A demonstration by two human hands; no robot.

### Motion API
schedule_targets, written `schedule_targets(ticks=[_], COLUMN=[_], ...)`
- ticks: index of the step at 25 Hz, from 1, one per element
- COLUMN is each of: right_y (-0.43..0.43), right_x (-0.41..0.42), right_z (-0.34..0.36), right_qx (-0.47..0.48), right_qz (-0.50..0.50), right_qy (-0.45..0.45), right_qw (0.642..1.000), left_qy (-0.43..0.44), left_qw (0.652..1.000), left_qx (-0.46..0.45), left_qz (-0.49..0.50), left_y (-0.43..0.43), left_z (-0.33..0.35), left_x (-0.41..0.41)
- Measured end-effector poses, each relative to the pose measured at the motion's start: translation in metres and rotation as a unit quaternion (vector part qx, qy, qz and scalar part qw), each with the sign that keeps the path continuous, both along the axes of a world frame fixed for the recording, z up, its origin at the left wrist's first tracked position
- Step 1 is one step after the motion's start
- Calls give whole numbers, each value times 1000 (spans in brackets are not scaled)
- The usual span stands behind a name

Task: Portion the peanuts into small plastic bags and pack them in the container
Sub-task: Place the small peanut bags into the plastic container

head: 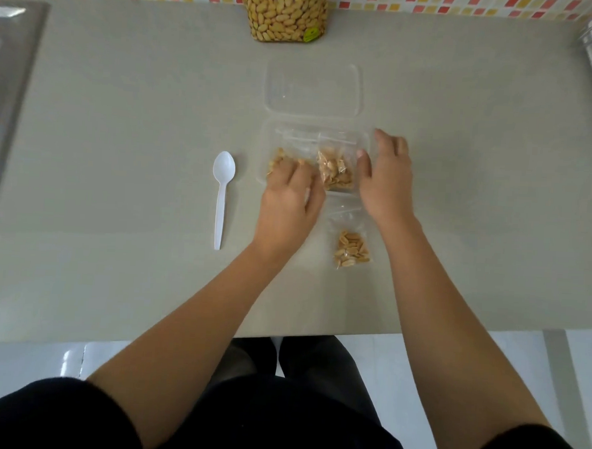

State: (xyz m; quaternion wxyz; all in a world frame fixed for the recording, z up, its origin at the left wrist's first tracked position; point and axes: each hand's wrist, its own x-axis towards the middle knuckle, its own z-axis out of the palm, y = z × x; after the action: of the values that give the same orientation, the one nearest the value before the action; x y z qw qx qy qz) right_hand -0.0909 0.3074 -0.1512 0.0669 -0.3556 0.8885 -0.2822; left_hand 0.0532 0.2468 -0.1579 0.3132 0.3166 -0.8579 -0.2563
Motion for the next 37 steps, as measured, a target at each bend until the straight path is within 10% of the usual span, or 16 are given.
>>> schedule_targets(ticks=[7,15,22,32,37], right_y=[1,1,0,-3,-3], right_x=[-5,-9,-9,-13,-16], right_z=[-26,-27,-32,-39,-38], right_qx=[-38,-87,-104,-117,-114], right_qz=[-13,-18,-33,-24,-10], right_qy=[-118,-177,-169,-130,-125], right_qw=[992,980,980,984,986], left_qy=[-242,-174,-28,-228,-382], left_qw=[950,937,979,963,891], left_qx=[195,302,196,-77,-53], left_qz=[-28,-3,39,-122,-238], left_y=[68,39,-17,-57,-76], left_z=[-15,15,48,-4,-2], left_x=[-10,14,-6,-27,-30])
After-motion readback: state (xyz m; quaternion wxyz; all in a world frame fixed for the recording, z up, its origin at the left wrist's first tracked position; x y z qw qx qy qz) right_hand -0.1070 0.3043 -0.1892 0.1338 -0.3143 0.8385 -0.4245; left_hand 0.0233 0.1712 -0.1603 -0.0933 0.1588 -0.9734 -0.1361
